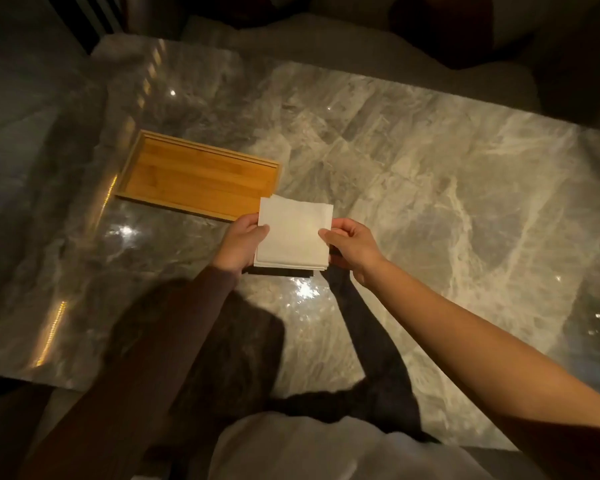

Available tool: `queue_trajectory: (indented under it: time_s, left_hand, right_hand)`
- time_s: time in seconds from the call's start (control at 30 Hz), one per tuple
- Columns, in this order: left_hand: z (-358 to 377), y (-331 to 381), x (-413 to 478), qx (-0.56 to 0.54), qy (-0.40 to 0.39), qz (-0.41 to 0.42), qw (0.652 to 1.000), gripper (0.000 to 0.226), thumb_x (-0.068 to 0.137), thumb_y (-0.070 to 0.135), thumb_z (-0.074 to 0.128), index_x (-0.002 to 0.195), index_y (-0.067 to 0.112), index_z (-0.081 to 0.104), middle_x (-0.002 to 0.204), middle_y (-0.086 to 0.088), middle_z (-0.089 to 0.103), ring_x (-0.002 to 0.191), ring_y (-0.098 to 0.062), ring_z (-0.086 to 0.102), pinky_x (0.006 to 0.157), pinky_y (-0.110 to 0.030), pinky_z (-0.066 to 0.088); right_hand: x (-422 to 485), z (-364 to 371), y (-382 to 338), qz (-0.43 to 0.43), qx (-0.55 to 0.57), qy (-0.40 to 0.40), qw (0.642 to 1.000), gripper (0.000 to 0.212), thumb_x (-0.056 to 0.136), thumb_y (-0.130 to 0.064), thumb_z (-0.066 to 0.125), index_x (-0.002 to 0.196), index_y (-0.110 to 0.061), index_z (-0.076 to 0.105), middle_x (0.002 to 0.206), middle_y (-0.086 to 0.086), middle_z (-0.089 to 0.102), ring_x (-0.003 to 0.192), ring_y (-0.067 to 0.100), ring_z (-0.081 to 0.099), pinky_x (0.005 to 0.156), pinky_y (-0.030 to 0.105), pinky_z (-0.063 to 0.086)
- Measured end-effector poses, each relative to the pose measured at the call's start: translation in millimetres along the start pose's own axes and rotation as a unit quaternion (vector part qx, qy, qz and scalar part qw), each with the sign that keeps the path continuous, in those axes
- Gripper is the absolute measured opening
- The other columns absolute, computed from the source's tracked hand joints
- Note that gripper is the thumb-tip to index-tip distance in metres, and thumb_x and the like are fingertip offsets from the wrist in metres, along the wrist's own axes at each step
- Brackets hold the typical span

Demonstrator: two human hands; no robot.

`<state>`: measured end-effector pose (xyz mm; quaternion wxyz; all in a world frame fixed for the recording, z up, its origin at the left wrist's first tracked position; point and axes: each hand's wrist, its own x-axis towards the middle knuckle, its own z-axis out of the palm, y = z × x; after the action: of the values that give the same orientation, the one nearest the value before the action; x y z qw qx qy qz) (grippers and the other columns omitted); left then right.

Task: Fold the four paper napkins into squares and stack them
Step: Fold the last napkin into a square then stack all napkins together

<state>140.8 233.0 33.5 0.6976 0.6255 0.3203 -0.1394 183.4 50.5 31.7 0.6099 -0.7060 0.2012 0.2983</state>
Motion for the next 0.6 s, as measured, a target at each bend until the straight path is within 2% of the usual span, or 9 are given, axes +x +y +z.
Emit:
queue_trajectory:
  time_s: [0.07, 0.17, 0.27, 0.33, 0.4, 0.5, 0.6]
  left_hand:
    - [-15, 8, 13, 0.012, 0.021, 0.007, 1.000, 0.034, 0.095, 0.014, 0.047, 0.129, 0.009, 0.048, 0.115, -0.007, 0.058, 0.096, -0.016, 0.057, 0.069, -0.024, 0.048]
    - [-36, 19, 35, 0.039, 0.029, 0.005, 0.999, 0.033, 0.095, 0.019, 0.047, 0.127, 0.012, 0.050, 0.118, -0.005, 0.059, 0.104, -0.019, 0.056, 0.075, -0.028, 0.047]
    - [-52, 31, 54, 0.062, 0.042, 0.000, 0.997, 0.033, 0.095, 0.021, 0.047, 0.126, 0.013, 0.051, 0.118, -0.005, 0.058, 0.106, -0.021, 0.056, 0.083, -0.032, 0.048]
    - [-59, 37, 66, 0.074, 0.052, 0.007, 0.996, 0.033, 0.095, 0.020, 0.047, 0.126, 0.011, 0.052, 0.116, -0.004, 0.058, 0.101, -0.019, 0.057, 0.075, -0.027, 0.048]
    - [-62, 42, 77, 0.077, 0.057, 0.014, 0.995, 0.033, 0.095, 0.017, 0.047, 0.126, 0.008, 0.053, 0.115, -0.006, 0.059, 0.098, -0.018, 0.056, 0.071, -0.025, 0.046]
    - [-62, 47, 91, 0.083, 0.059, 0.000, 0.995, 0.034, 0.094, 0.017, 0.047, 0.127, 0.008, 0.052, 0.117, -0.007, 0.059, 0.099, -0.019, 0.056, 0.079, -0.027, 0.043]
    - [-58, 50, 100, 0.119, 0.068, 0.002, 0.991, 0.033, 0.093, 0.018, 0.047, 0.125, 0.010, 0.053, 0.113, -0.004, 0.058, 0.089, -0.013, 0.054, 0.068, -0.023, 0.043]
  right_hand:
    - [12, 19, -10, 0.005, -0.010, -0.009, 1.000, 0.009, 0.090, -0.008, 0.063, 0.099, -0.009, 0.062, 0.079, 0.001, 0.063, 0.067, 0.010, 0.062, 0.052, 0.022, 0.056]
    - [26, 43, -25, 0.021, -0.017, -0.021, 0.999, 0.003, 0.091, -0.011, 0.062, 0.090, -0.013, 0.063, 0.076, 0.000, 0.064, 0.065, 0.008, 0.063, 0.048, 0.020, 0.054]
    - [39, 62, -39, 0.046, 0.012, -0.037, 0.998, 0.015, 0.096, -0.018, 0.053, 0.086, -0.013, 0.063, 0.068, 0.002, 0.066, 0.054, 0.009, 0.065, 0.048, 0.022, 0.054]
    - [47, 71, -47, 0.061, 0.023, -0.046, 0.997, 0.025, 0.099, -0.023, 0.044, 0.086, -0.014, 0.064, 0.066, 0.000, 0.069, 0.053, 0.009, 0.067, 0.048, 0.023, 0.055]
    - [53, 76, -52, 0.069, 0.026, -0.054, 0.996, 0.034, 0.101, -0.029, 0.036, 0.089, -0.014, 0.064, 0.072, 0.000, 0.070, 0.061, 0.011, 0.069, 0.051, 0.025, 0.056]
    - [61, 80, -58, 0.077, 0.029, -0.060, 0.995, 0.041, 0.103, -0.036, 0.029, 0.093, -0.015, 0.064, 0.082, 0.001, 0.072, 0.076, 0.014, 0.070, 0.060, 0.029, 0.058]
    - [65, 83, -61, 0.085, 0.034, -0.068, 0.993, 0.042, 0.102, -0.040, 0.029, 0.097, -0.016, 0.063, 0.093, 0.003, 0.071, 0.090, 0.018, 0.069, 0.066, 0.033, 0.060]
